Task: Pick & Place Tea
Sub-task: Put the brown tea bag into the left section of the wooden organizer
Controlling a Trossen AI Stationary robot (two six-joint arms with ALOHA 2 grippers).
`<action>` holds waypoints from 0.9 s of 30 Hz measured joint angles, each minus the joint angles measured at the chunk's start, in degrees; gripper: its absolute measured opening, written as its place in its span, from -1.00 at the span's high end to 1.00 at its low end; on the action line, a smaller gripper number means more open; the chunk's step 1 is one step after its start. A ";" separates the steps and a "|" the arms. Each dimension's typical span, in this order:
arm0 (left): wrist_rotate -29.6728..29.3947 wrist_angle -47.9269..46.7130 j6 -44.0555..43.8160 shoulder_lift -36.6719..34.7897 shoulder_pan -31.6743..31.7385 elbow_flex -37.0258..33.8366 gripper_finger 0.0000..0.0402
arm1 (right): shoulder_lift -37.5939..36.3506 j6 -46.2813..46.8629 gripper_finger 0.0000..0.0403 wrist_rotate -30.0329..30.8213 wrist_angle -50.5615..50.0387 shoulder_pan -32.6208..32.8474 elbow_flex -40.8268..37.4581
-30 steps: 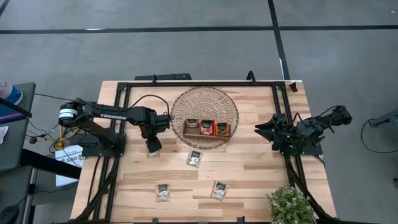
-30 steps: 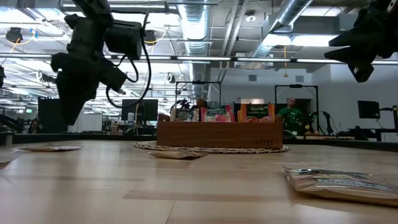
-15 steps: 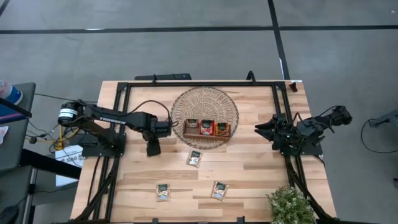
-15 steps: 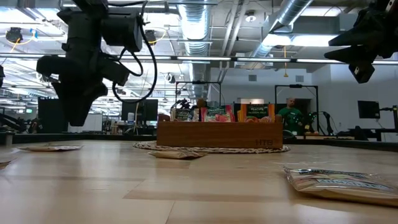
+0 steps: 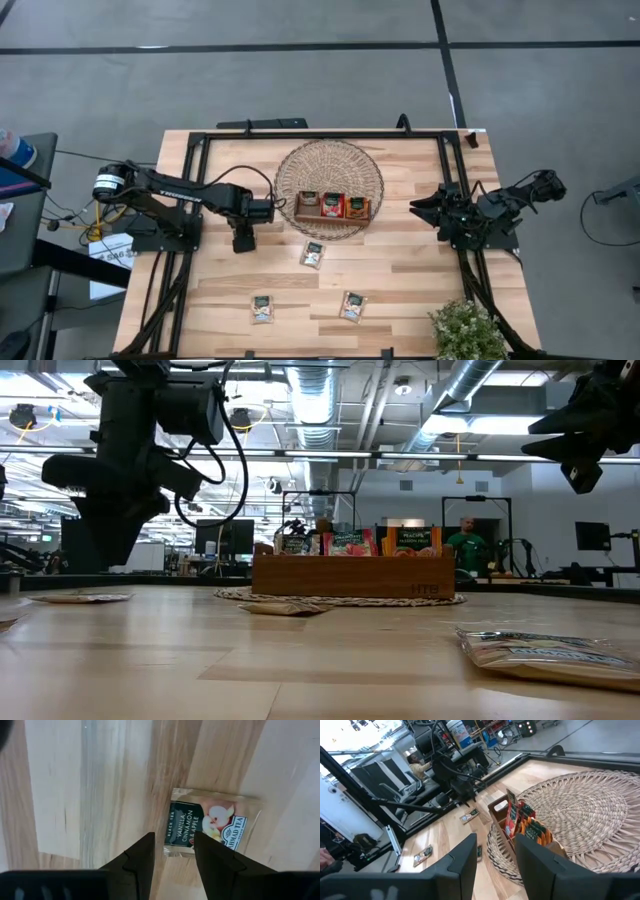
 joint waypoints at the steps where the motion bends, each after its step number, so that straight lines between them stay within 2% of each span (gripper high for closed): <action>1: 0.27 0.06 0.14 0.00 -0.04 0.00 0.36 | 0.00 -0.02 0.39 0.00 -0.01 0.00 0.00; 13: 5.00 3.09 2.63 -0.04 0.02 -0.36 0.36 | 0.00 -0.43 0.39 0.00 -0.02 0.00 0.00; 20: 4.97 4.30 0.96 -0.04 0.02 -5.34 0.36 | 0.00 -0.44 0.39 -0.02 -0.02 0.00 0.00; 27: 2.39 5.04 -0.12 -0.14 0.63 -5.55 0.36 | 0.02 -0.43 0.39 -0.02 -0.02 0.00 0.00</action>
